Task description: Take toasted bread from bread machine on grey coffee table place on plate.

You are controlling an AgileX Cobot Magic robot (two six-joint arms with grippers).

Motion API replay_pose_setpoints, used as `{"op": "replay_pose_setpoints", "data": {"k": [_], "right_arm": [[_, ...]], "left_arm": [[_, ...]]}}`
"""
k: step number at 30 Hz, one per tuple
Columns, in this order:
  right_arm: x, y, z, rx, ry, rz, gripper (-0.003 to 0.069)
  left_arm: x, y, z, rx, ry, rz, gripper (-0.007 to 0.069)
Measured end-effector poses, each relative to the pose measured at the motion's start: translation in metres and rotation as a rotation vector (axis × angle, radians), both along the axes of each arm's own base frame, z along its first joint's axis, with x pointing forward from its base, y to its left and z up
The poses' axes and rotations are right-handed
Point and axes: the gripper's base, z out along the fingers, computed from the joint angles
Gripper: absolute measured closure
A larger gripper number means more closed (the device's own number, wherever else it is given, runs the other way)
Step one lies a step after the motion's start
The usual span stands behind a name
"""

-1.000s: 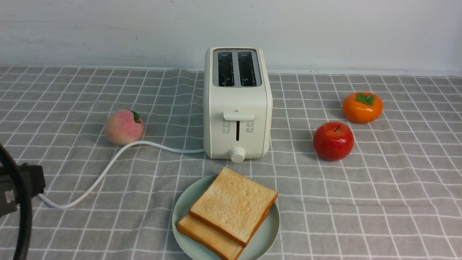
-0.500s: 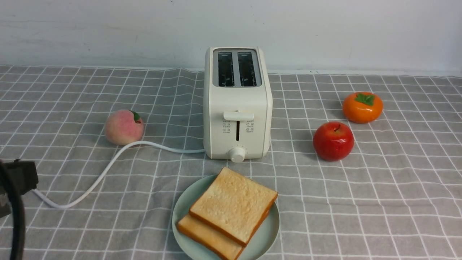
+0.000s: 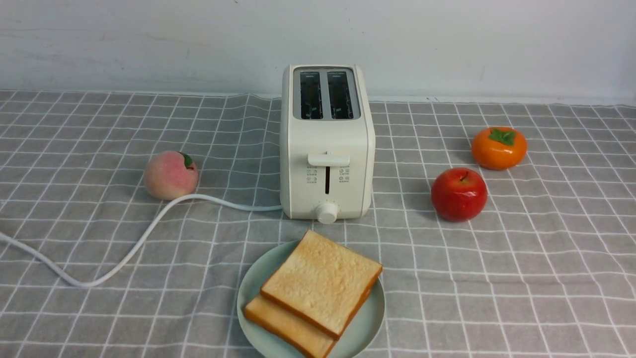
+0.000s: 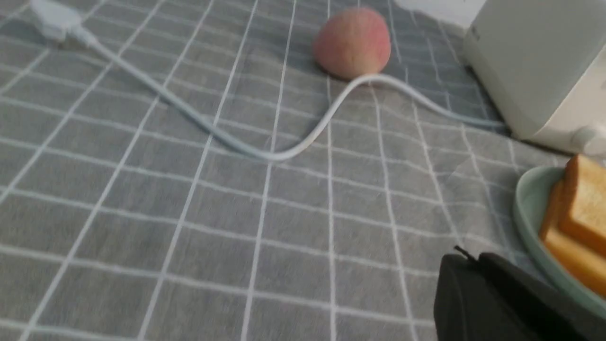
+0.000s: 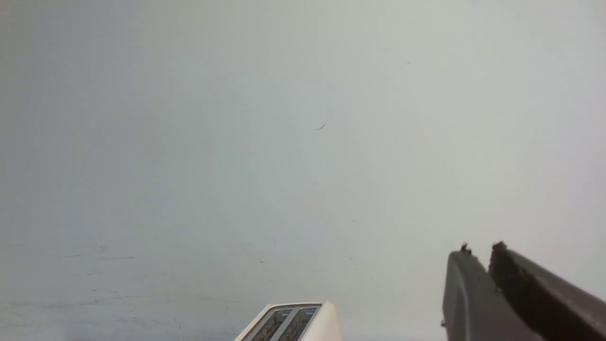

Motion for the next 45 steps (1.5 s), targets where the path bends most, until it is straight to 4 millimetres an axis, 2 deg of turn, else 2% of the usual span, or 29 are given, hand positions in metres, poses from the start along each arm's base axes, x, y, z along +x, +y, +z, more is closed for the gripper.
{"op": "replay_pose_setpoints", "data": {"k": [3,37,42,45], "right_arm": [[-0.001,0.0,0.0,0.001,-0.003,0.0,0.0583],[0.0,-0.001,-0.003,-0.036,0.025,-0.019,0.0565],[0.011,0.001,-0.032,-0.084,0.226,-0.024,0.0558],[0.023,0.004,-0.066,-0.114,0.338,-0.041,0.0554]], "left_arm": [[0.0,0.0,-0.01,0.006,0.025,-0.001,0.0607],[0.001,0.0,-0.01,0.012,0.018,-0.003,0.0586],[0.001,0.0,-0.01,0.012,0.018,-0.003,0.0586],[0.001,0.0,-0.01,0.012,0.018,-0.003,0.0584]]}}
